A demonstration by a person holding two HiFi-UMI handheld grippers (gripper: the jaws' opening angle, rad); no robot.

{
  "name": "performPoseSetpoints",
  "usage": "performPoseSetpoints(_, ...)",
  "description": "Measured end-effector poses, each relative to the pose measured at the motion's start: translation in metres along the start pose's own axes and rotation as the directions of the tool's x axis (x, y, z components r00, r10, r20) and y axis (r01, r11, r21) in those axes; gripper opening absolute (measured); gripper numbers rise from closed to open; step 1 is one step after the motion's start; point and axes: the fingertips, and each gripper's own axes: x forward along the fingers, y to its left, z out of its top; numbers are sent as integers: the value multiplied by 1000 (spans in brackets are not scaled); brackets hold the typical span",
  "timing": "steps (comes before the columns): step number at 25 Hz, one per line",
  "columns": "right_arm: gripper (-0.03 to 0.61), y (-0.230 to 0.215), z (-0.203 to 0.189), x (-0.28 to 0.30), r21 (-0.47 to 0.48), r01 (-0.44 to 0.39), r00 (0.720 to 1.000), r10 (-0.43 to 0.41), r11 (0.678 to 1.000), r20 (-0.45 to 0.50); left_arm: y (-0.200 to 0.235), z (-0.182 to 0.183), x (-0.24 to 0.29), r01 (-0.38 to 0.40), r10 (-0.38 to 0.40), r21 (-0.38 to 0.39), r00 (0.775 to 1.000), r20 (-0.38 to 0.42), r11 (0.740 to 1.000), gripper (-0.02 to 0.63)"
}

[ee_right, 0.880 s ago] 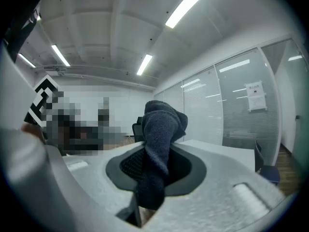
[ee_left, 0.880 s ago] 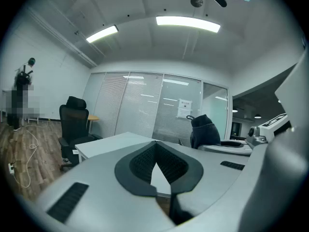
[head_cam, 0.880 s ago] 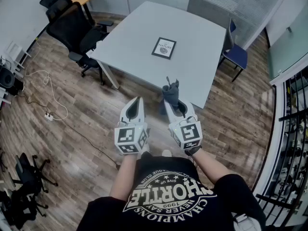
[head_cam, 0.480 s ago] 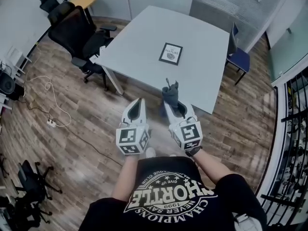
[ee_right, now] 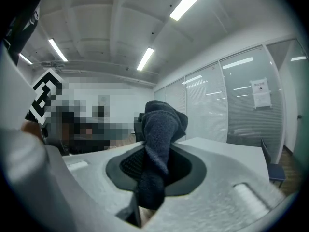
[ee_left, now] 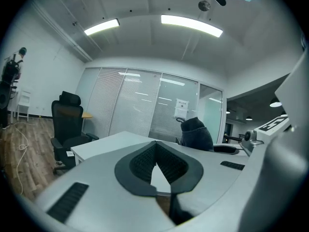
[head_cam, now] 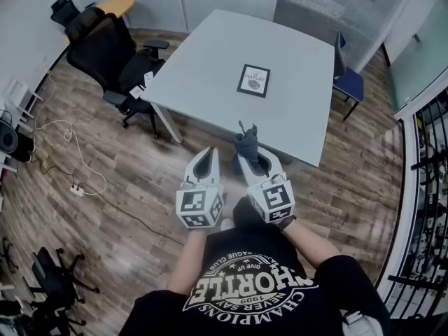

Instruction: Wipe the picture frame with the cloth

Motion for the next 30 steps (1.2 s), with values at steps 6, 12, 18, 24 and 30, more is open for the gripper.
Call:
performPoseSetpoints(6,83,-26,6,28,-9,26,1000,-26,1000,10,12,7,39,31,-31,-3,1000,-1,1000,3)
performPoseSetpoints(12,83,-91,-10,85,32,80,997,-80,996,-6,35,3,123,59,-59,3,998,-39,998,3)
performPoseSetpoints(18,83,-176,1,144,40,126,992,-126,991,-15,37,29,231,106,-105,20,992,-64,994,3)
performPoseSetpoints(24,83,-259,-1,186,71,184,983,-182,980,-30,29,32,325,161,-155,41,981,-113,986,3)
performPoseSetpoints(30,83,-318,-14,212,117,217,975,-210,969,-66,25,34,392,186,-177,44,972,-154,982,3)
